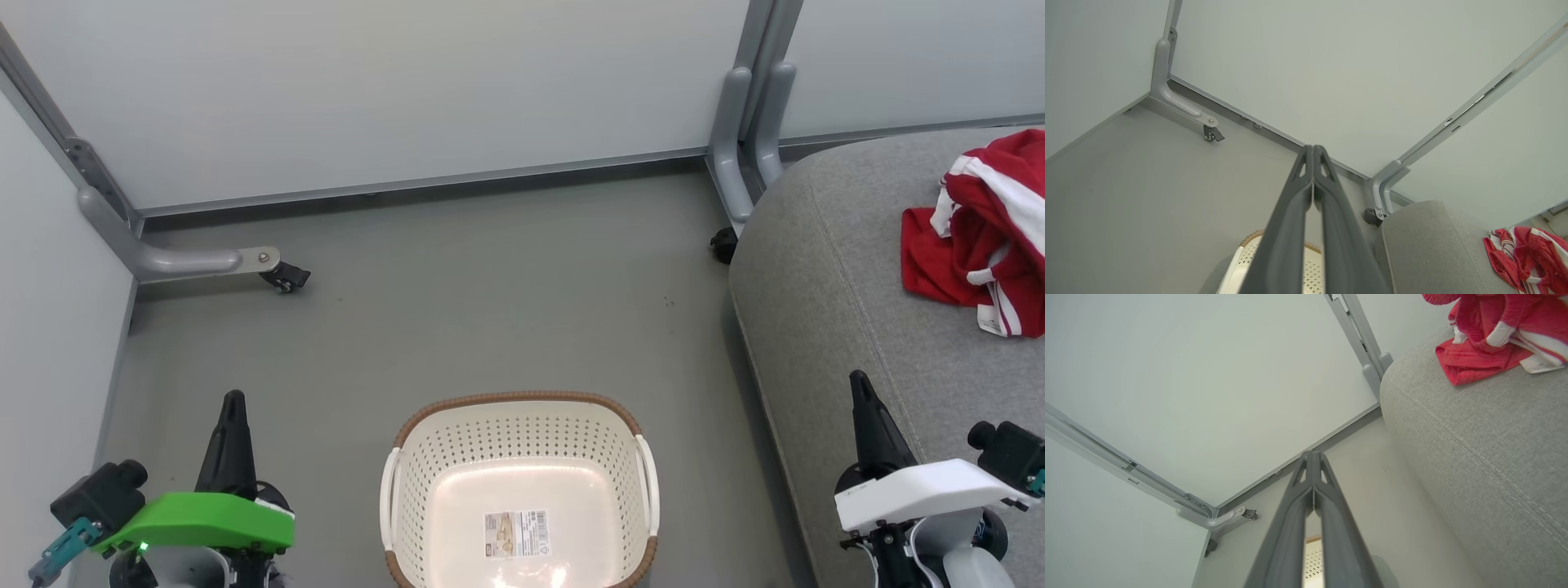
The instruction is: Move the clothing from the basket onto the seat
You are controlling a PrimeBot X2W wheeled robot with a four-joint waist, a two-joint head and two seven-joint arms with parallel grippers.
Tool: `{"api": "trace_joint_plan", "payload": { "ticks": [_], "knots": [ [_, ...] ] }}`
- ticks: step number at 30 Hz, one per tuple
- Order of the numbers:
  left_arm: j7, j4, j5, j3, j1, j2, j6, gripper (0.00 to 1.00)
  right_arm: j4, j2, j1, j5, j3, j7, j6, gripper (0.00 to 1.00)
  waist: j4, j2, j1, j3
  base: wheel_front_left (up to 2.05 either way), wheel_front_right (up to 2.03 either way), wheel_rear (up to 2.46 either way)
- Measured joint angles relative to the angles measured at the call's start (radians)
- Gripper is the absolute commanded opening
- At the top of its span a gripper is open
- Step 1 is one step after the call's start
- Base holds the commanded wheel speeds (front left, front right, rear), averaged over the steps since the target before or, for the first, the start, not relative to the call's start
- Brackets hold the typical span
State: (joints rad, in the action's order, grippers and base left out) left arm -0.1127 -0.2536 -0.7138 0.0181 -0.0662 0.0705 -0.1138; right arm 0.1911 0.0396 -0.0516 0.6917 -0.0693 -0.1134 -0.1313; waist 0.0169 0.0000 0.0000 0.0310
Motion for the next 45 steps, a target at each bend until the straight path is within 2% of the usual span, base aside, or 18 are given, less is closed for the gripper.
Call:
{"api": "trace_joint_plan", "payload": {
  "ticks": [16, 45],
  "knots": [
    [0.052, 0.002, -0.217, 0.021, -0.003, -0.006, -0.002, 0.00, 0.012, 0.001, -0.010, 0.219, -0.010, 0.054, 0.000, 0.00, -0.003, 0.0000, 0.0000, -0.005, 0.00, 0.00, 0.00],
    [0.136, 0.004, -0.534, 0.056, -0.016, -0.014, -0.009, 0.00, 0.031, 0.004, -0.029, 0.547, -0.026, 0.137, 0.000, 0.00, -0.008, 0.0000, 0.0000, -0.014, 0.00, 0.00, 0.00]
  ]
}}
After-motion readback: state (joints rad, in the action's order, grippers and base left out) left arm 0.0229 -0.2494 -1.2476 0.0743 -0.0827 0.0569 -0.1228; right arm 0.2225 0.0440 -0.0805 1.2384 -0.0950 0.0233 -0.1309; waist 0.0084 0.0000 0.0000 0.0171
